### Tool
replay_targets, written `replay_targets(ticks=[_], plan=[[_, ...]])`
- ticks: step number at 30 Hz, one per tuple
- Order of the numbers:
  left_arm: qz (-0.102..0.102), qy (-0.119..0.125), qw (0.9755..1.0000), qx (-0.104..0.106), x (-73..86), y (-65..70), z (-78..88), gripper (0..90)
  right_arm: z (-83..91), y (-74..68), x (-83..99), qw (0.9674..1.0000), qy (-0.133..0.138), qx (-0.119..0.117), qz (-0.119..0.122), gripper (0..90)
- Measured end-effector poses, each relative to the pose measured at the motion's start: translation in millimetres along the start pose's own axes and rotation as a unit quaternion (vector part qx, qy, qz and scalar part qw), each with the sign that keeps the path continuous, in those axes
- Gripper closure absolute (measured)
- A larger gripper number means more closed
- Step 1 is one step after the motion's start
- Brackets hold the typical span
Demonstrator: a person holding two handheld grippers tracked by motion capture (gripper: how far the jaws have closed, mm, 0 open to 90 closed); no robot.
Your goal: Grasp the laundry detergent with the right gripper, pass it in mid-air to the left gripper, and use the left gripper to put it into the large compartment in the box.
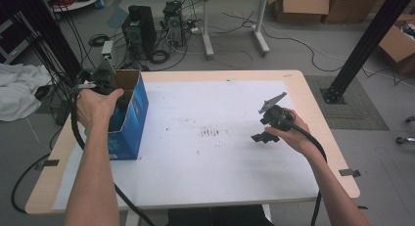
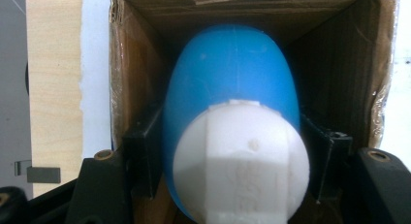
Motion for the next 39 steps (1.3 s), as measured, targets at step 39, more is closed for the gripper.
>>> replay_targets(ticks=[39], plan=[[-0.009,0.003,0.9999,-0.001,-0.1,3.1,8.8,30.3,-1.8,-1.3,0.5,1.0,-0.004,-0.001,0.003,17.1]])
Point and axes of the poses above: each handheld gripper's, and its own axes: z roughly backward along the jaws, x roughly out of its underside, y roughly to its right, the point moved 5 cm from there along -z, roughly forward along the jaws, and after that the axes turned 15 degrees about z, right-handed, at the moved point
